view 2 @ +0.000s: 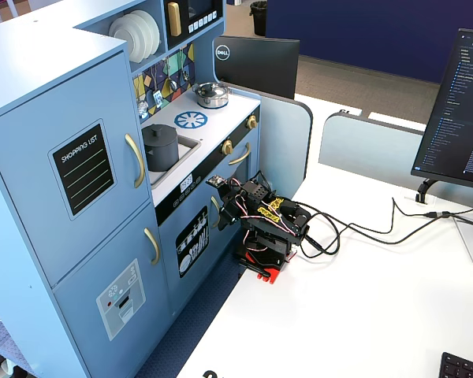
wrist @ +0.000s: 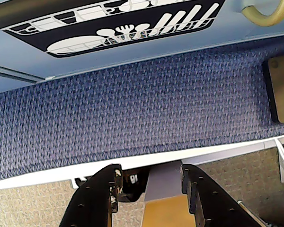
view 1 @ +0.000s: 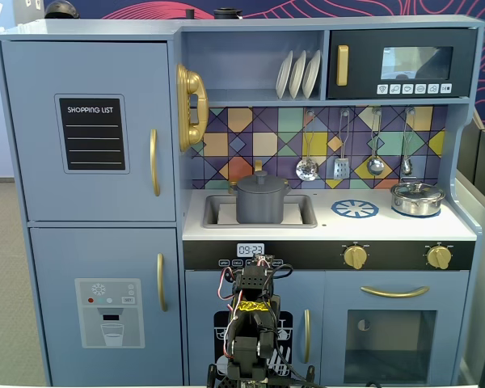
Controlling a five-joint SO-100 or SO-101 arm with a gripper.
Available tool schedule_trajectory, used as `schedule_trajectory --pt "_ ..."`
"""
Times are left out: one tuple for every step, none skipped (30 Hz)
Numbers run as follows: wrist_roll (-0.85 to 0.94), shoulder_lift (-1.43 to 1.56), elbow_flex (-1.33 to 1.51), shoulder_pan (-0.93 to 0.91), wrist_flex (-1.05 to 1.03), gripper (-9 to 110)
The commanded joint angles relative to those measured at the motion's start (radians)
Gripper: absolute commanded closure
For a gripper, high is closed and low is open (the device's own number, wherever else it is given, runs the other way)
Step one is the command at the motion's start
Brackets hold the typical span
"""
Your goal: Take off the lid from the gray recipient and place it on the counter
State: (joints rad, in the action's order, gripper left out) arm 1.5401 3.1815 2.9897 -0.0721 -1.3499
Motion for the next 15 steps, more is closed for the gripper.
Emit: schedule_trajectory --pt "-0.051 -0.003 0.012 -0.037 -0.178 101" --pt "-0.051 -0.003 0.012 -0.037 -0.178 101" --pt "-0.051 -0.003 0.012 -0.037 -0.178 101" --pt "-0.052 -0.003 0.012 -0.035 -0.176 101" --pt "-0.054 -0.003 0.012 -0.034 -0.176 101" --pt "-0.055 -0.003 0.012 -0.031 -0.176 101" --pt "-0.058 -0.003 0.012 -0.031 -0.176 101" --pt "-0.058 -0.003 0.012 -0.029 -0.176 101" --pt "-0.058 -0.003 0.012 -0.029 -0.176 101" --pt "-0.061 -0.003 0.012 -0.029 -0.175 101" --pt "-0.077 -0.003 0.012 -0.028 -0.163 101" --pt "-0.1 -0.003 0.011 -0.025 -0.133 101" --pt "-0.11 -0.005 0.006 -0.021 -0.101 101" --pt "-0.11 -0.005 -0.015 -0.021 -0.066 101" --pt "-0.118 -0.005 -0.046 -0.018 -0.025 101"
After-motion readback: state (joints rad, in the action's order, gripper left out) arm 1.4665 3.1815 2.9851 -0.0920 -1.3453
